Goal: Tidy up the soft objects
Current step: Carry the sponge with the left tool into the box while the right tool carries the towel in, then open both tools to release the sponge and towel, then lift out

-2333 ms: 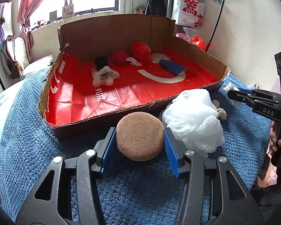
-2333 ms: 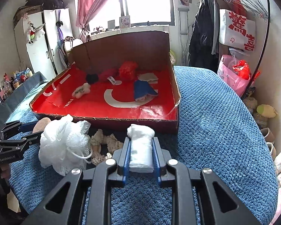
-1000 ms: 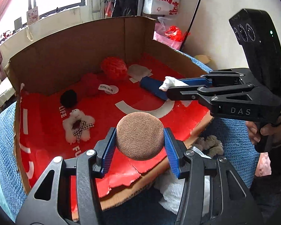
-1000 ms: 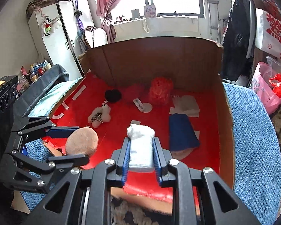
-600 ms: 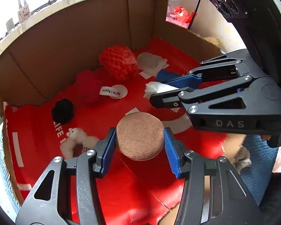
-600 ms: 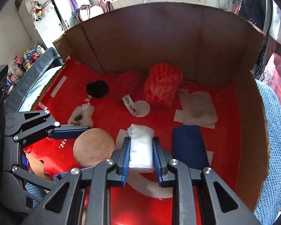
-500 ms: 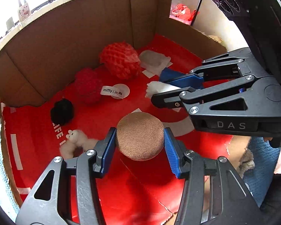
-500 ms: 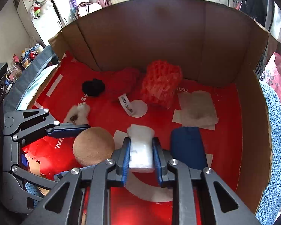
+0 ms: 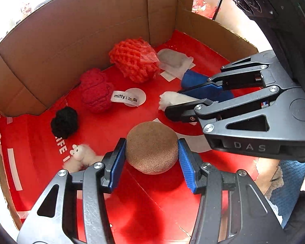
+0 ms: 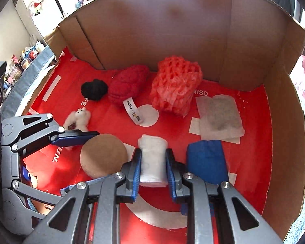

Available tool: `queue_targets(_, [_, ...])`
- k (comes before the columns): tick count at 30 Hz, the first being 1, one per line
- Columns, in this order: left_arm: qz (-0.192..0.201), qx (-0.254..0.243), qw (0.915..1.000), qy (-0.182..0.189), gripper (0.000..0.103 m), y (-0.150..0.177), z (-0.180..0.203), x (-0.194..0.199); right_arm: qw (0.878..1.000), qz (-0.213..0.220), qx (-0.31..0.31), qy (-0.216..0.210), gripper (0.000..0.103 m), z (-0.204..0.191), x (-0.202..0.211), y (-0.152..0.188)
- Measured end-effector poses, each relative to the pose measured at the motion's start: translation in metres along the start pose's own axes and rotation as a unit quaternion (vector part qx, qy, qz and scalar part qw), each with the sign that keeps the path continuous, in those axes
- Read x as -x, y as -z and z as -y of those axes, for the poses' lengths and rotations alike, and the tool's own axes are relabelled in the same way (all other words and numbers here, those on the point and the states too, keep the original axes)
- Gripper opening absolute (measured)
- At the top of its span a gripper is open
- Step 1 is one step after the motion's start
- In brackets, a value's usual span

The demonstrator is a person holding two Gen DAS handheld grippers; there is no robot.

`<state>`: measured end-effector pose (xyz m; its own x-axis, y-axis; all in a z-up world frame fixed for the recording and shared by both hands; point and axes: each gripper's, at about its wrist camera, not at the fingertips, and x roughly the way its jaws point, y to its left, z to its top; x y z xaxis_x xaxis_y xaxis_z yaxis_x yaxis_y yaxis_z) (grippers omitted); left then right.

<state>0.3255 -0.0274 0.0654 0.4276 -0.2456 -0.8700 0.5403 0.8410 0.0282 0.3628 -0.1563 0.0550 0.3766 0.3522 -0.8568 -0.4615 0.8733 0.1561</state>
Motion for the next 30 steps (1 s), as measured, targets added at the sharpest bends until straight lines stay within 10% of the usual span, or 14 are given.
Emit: queue_targets(30, [0.001,0.002,1.0000,0.002,0.055,0.0034,0.0033,-0.0052,1.000,0.003,-0.011,-0.015,0.035,0.0061,-0.0017,-0.0013])
